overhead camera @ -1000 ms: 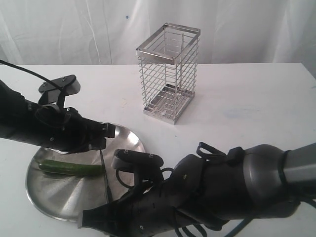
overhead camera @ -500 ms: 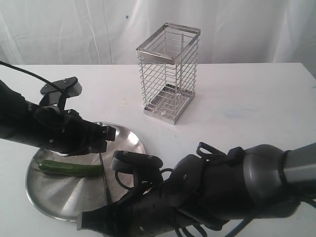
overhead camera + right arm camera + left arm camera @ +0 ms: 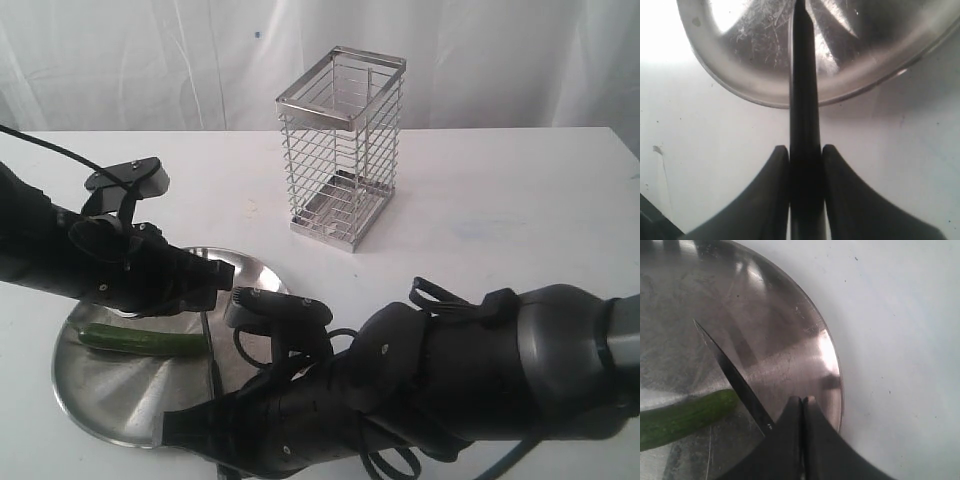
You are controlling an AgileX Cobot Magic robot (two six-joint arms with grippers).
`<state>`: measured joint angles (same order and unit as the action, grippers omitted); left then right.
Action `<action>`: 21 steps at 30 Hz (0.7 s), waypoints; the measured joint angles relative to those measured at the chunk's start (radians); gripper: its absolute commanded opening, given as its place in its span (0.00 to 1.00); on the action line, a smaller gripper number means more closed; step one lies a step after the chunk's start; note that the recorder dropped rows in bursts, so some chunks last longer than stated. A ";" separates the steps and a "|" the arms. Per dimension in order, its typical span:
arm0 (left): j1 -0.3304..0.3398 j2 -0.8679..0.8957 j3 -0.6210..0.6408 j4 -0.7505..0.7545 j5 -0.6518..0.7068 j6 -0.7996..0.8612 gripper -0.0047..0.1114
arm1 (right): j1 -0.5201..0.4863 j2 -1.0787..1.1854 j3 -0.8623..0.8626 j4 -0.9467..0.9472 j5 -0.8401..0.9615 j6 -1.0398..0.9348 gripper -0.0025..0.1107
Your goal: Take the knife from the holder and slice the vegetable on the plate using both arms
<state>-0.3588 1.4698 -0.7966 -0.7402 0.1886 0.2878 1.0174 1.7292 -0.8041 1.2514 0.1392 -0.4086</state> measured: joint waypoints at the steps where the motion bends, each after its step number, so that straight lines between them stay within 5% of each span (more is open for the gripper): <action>1: 0.000 0.000 0.000 0.000 0.000 0.000 0.04 | 0.000 0.000 0.000 0.000 0.000 0.000 0.02; 21: 0.000 0.000 0.000 0.000 0.002 0.002 0.04 | 0.000 0.008 0.000 0.000 0.006 -0.019 0.02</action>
<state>-0.3588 1.4698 -0.7966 -0.7402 0.1910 0.2897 1.0174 1.7374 -0.8041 1.2514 0.1451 -0.4274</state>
